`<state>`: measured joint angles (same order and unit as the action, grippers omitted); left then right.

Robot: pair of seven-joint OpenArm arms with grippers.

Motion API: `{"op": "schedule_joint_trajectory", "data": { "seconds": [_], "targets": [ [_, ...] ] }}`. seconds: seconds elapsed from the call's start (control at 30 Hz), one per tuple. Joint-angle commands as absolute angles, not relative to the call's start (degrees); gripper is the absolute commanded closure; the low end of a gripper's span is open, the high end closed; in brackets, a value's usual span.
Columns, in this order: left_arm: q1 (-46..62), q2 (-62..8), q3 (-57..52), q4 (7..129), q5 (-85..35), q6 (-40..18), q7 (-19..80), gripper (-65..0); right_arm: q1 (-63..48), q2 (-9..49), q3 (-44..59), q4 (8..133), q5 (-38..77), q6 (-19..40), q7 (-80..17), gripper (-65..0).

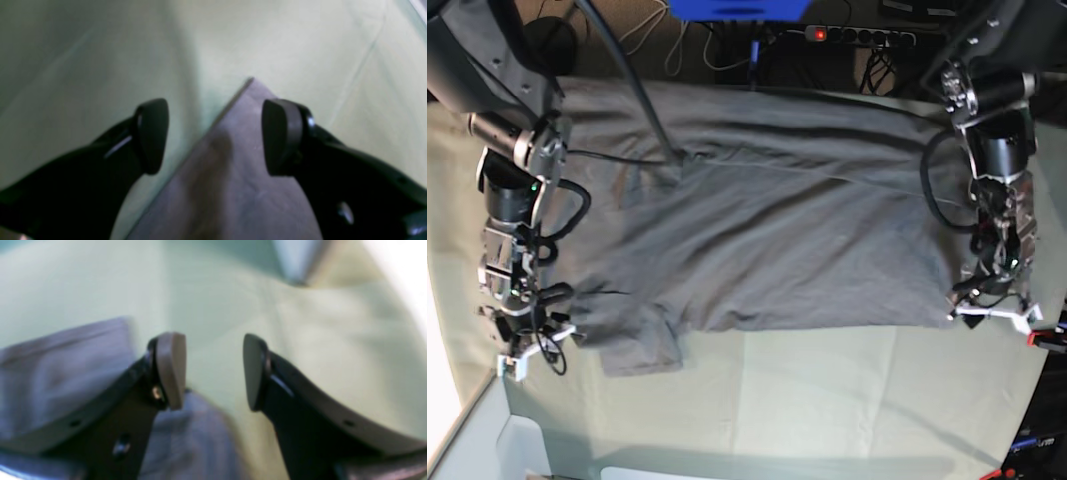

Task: Layout the t-shirt on the table in an organized manner, then fold the t-shirt properly
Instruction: 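Reach both grippers to the t-shirt's middle and grasp the fabric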

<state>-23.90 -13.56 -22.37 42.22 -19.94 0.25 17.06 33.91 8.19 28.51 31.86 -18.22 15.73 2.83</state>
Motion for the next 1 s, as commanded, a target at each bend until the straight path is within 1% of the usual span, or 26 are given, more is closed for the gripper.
{"op": "schedule_joint_trajectory", "data": {
  "seconds": [0.0, 0.1, 0.17, 0.27, 0.3, 0.33, 0.5, 0.6, 0.7, 0.73, 0.83, 0.97],
  "targets": [
    [-26.24, -14.46, -20.7, 42.07, -20.18, -0.31, 15.96, -42.4, 35.74, 9.01, 28.53, 32.66, -18.07, 16.75, 4.53, -28.5],
    [-28.0, -15.43, -15.96, 38.64, -20.26, -0.31, 15.25, -42.4, 35.82, 9.19, 28.53, 32.66, -18.07, 16.75, 4.53, -28.5],
    [-29.14, -15.6, -13.05, 36.09, -20.26, -0.31, 12.53, -42.4, 35.91, 9.27, 28.88, 32.66, -18.07, 15.96, 4.53, -28.4],
    [-30.81, -16.31, -8.75, 30.64, -20.26, -0.31, 5.67, -42.4, 35.91, 9.36, 28.53, 32.66, -18.15, 8.48, 4.53, -28.4],
    [-31.34, -16.48, -6.37, 29.32, -20.26, -0.31, 4.09, -42.4, 35.91, 9.36, 28.53, 32.66, -18.15, 6.46, 4.53, -28.4],
    [-31.52, -16.66, -4.53, 28.53, -20.26, -0.31, 2.86, -42.4, 35.91, 9.36, 28.53, 32.66, -18.15, 5.67, 4.53, -28.4],
    [-31.96, -17.63, 2.24, 26.42, -20.26, -0.31, -1.8, -42.4, 35.82, 9.36, 28.53, 32.66, -18.15, 6.37, 4.53, -28.4],
    [-31.96, -17.71, 3.03, 26.42, -20.44, -0.31, -1.89, -42.4, 35.74, 9.27, 28.53, 32.48, -18.15, 7.43, 4.53, -28.4],
    [-31.96, -17.8, 3.3, 26.42, -20.26, -0.48, -1.89, -42.4, 36.09, 9.45, 28.53, 28.7, -18.15, 8.48, 4.53, -28.4],
    [-32.13, -17.8, 3.38, 26.33, -20.26, -1.36, -1.89, -42.4, 36.62, 10.07, 28.53, 27.3, -18.15, 8.48, 4.53, -28.4],
    [-32.66, -17.71, 3.03, 26.15, -20.26, -6.37, -1.8, -42.4, 37.32, 10.77, 28.53, 23.87, -18.15, 8.48, 4.62, -28.4],
    [-34.68, -17.71, 2.95, 21.58, -20.44, -6.99, -1.89, -42.4, 37.32, 11.03, 28.53, 23.34, -18.15, 8.48, 4.62, -28.4]
  ]
}}
